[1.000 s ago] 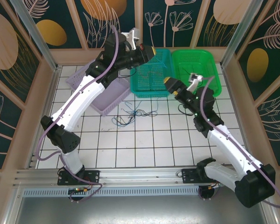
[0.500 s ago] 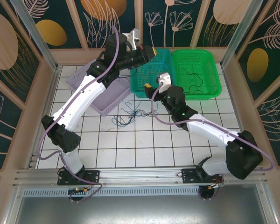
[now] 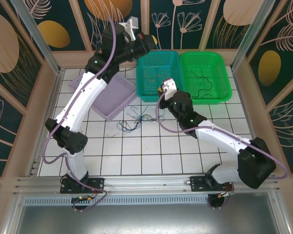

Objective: Untangle the cables

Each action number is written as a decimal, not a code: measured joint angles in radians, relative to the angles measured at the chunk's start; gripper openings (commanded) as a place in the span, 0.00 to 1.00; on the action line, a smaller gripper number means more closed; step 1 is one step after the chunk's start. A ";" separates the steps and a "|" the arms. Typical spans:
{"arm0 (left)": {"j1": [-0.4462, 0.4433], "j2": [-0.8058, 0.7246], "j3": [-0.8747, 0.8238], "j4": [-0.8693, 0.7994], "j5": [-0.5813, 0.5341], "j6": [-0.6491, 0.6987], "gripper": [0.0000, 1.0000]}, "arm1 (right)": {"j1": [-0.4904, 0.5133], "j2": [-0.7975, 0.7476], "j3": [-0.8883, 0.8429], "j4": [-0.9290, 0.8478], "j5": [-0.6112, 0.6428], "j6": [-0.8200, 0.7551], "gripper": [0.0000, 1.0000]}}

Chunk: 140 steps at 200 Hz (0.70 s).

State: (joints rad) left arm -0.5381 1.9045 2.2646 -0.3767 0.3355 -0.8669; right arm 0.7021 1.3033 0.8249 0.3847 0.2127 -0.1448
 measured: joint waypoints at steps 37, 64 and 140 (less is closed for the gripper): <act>0.077 0.073 0.100 -0.018 0.048 0.024 0.00 | 0.009 -0.087 -0.036 -0.077 -0.077 0.000 0.00; 0.106 0.100 0.101 -0.042 0.077 0.051 0.00 | -0.005 -0.122 -0.034 -0.142 -0.176 0.018 0.00; 0.145 0.096 0.074 -0.219 -0.101 0.195 0.72 | -0.204 -0.099 0.279 -0.485 -0.628 0.252 0.00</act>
State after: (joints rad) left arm -0.3927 2.0006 2.3390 -0.5957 0.2344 -0.6720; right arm 0.4980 1.2041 1.1042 -0.1005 -0.4156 0.1070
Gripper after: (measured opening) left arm 0.707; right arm 0.056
